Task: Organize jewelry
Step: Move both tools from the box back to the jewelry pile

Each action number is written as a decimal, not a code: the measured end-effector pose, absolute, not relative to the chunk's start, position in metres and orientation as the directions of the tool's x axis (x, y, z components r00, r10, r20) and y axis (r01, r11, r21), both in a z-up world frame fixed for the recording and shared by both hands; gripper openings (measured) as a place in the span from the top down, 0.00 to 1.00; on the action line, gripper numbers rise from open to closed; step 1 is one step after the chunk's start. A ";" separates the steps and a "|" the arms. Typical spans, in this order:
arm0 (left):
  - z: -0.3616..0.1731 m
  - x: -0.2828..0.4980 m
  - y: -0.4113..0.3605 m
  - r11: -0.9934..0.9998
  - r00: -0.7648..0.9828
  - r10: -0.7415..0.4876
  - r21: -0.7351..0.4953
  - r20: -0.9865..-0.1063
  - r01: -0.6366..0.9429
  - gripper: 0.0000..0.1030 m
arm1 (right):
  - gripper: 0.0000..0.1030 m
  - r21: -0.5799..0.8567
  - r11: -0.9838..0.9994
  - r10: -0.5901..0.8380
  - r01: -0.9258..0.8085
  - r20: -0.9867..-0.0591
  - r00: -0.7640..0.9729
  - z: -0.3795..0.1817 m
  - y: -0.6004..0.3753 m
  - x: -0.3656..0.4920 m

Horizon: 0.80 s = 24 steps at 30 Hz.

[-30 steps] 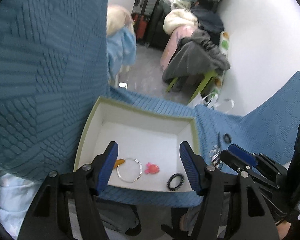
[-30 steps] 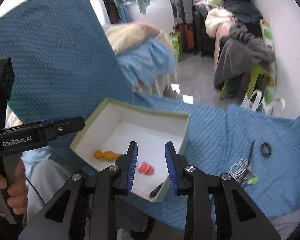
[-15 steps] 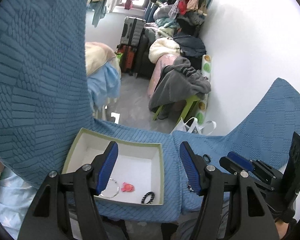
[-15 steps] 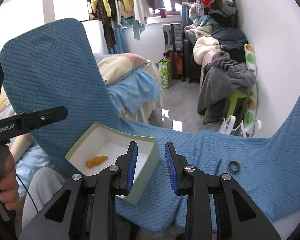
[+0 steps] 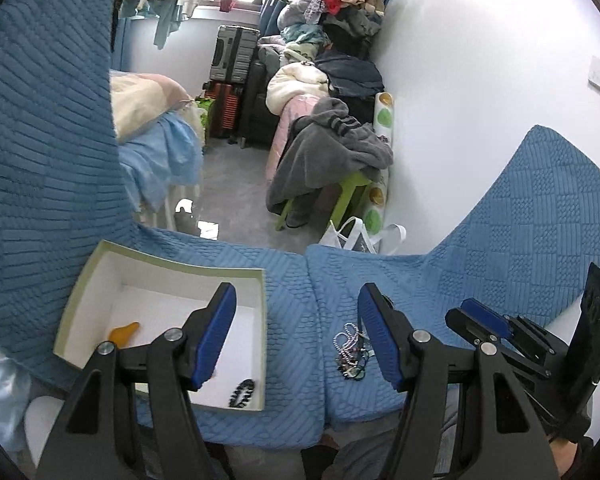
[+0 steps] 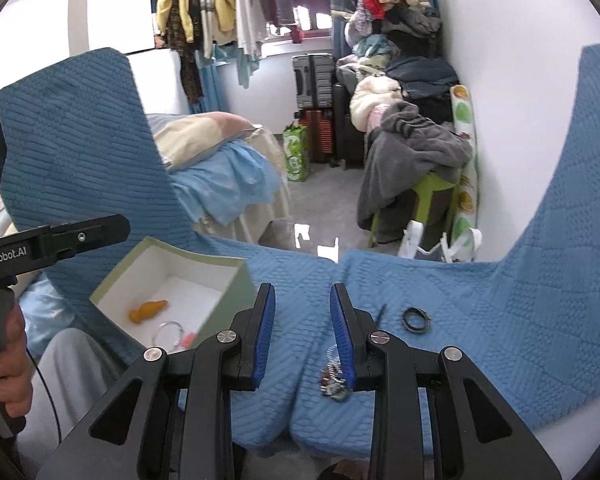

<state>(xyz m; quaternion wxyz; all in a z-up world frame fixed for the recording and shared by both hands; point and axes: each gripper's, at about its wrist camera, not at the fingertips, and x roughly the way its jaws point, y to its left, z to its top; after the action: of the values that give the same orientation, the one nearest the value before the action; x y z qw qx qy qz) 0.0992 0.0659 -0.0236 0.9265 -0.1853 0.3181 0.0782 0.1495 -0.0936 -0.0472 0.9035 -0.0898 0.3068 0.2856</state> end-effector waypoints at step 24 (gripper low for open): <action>-0.137 0.181 -0.027 0.932 0.651 -0.186 -0.342 -0.736 -0.120 0.38 | 0.74 0.085 0.901 0.369 -0.426 -0.669 0.645 -0.134 -0.188 0.228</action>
<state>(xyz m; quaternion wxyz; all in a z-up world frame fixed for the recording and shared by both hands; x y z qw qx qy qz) 0.1808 -0.0273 -0.1373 0.8897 -0.1835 0.4176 -0.0186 0.2283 -0.1878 -0.1340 0.9062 -0.0400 0.3594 0.2194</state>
